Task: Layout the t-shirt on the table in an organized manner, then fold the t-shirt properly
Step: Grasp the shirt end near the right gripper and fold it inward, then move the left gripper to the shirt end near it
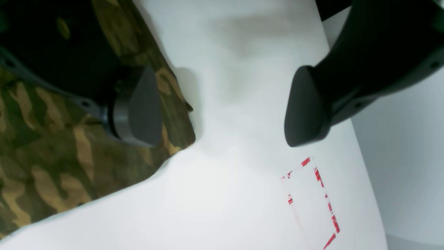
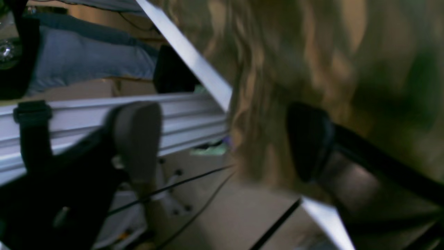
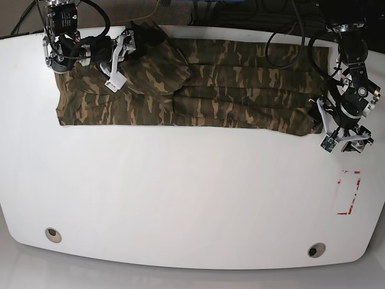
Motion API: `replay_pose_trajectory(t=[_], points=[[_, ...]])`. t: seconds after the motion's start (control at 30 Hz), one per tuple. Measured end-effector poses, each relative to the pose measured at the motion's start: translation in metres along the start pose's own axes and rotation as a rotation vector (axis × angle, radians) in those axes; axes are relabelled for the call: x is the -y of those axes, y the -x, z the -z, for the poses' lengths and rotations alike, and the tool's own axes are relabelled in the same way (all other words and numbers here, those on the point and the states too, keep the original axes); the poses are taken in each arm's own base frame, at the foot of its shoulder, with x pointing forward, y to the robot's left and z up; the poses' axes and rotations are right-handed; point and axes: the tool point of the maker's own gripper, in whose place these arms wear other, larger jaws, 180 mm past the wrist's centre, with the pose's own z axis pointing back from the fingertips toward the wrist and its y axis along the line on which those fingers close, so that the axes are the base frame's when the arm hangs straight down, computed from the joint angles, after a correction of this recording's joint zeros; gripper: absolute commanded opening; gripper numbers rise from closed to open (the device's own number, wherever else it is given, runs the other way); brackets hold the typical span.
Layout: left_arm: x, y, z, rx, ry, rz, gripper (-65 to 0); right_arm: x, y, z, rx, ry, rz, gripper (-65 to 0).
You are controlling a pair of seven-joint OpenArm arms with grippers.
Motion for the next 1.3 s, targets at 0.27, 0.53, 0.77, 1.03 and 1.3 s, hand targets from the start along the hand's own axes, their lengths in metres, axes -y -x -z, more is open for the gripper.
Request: replay_pose_trajectory(t=[0.27,0.53,0.77,1.03,1.3], points=[[0.0,0.001,-0.001,0.0,0.0,-0.001,-12.8,0.025,-0.027,-0.017,0.05,0.134,0.005,-9.1],[-0.028,0.001,-0.01,0.068,-0.074,-0.061,-16.7,0.055,-0.073,-0.033,0.163,0.331,-0.067,-15.2],[-0.039,0.011,-0.014,0.046,-0.104,-0.088,-6.7,0.067,-0.097,-0.038,0.254,0.469,-0.14,-24.4],[-0.043,0.046,-0.011,-0.098,-0.11,-0.133,-21.0,0.084,-0.104,-0.03,0.246,0.643,-0.246,-51.9],[-0.008,0.047,0.01,-0.092,-0.018,-0.23,-31.8,0.1,-0.098,-0.028,0.219,0.766,-0.268,-65.0]])
